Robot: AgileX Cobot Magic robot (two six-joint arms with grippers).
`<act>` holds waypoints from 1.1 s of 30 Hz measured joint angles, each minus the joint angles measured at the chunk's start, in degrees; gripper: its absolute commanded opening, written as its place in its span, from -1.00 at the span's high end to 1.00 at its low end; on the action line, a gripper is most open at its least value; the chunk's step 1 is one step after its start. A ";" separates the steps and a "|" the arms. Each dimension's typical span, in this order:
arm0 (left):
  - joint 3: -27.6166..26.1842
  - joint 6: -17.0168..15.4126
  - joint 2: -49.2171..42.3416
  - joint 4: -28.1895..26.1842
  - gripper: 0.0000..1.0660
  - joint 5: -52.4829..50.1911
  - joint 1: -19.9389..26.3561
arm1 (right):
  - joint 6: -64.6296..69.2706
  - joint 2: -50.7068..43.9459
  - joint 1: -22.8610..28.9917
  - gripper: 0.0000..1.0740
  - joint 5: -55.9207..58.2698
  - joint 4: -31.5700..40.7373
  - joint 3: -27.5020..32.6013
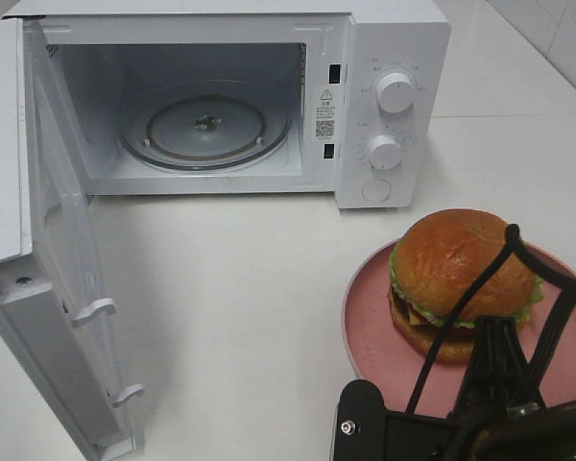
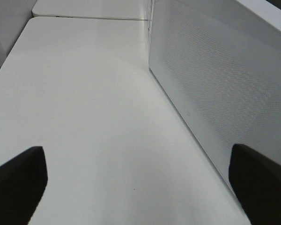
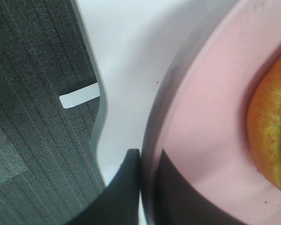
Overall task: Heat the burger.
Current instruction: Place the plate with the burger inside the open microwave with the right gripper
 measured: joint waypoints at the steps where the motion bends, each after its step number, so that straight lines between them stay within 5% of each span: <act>1: 0.00 0.00 0.00 0.00 -0.83 0.00 0.00 | 0.00 0.00 0.00 1.00 0.00 0.00 0.00; 25: 0.00 0.00 0.00 0.00 -0.83 0.00 0.00 | -8.59 0.00 0.00 1.00 -13.52 -14.78 0.00; 33: 0.00 0.00 0.00 0.00 -0.83 0.00 0.00 | -16.62 0.00 -5.50 1.00 -20.80 -15.01 0.00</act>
